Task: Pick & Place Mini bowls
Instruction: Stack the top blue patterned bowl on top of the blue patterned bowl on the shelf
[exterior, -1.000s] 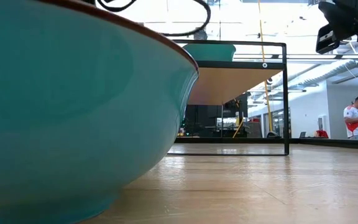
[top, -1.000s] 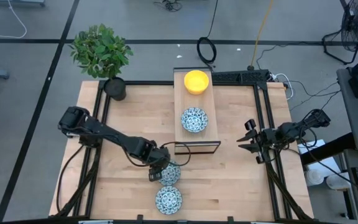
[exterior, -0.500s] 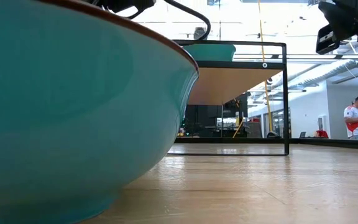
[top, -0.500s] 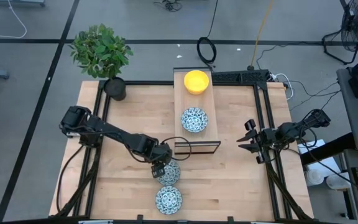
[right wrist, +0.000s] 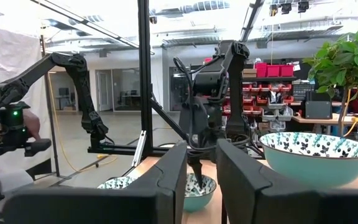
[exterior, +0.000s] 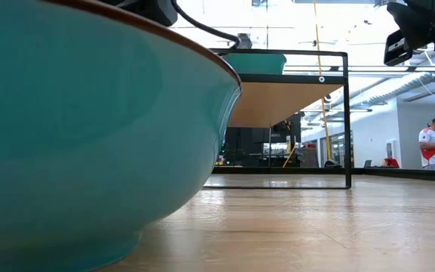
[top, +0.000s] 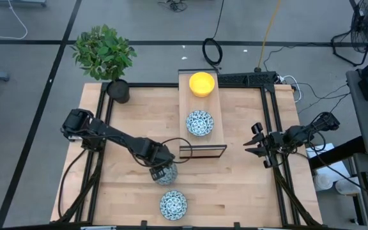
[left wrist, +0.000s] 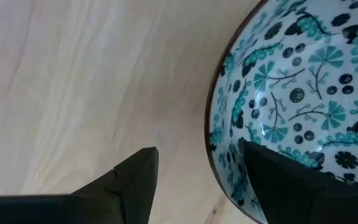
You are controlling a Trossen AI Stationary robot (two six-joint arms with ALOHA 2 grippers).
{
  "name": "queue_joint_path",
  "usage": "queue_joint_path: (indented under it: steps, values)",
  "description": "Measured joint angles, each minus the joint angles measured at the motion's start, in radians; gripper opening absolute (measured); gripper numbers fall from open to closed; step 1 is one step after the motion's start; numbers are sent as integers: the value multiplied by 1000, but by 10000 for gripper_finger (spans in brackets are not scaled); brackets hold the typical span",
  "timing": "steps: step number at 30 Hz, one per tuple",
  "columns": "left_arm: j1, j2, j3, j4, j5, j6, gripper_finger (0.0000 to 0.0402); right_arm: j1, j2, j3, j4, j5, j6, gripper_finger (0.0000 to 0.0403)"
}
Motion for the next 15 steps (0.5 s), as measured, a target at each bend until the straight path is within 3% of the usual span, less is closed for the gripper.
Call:
queue_joint_path:
  steps: [15]
  values:
    - [0, 0, 0, -214, 4, -77, 241, 0, 0, 0, 0, 0, 0, 75]
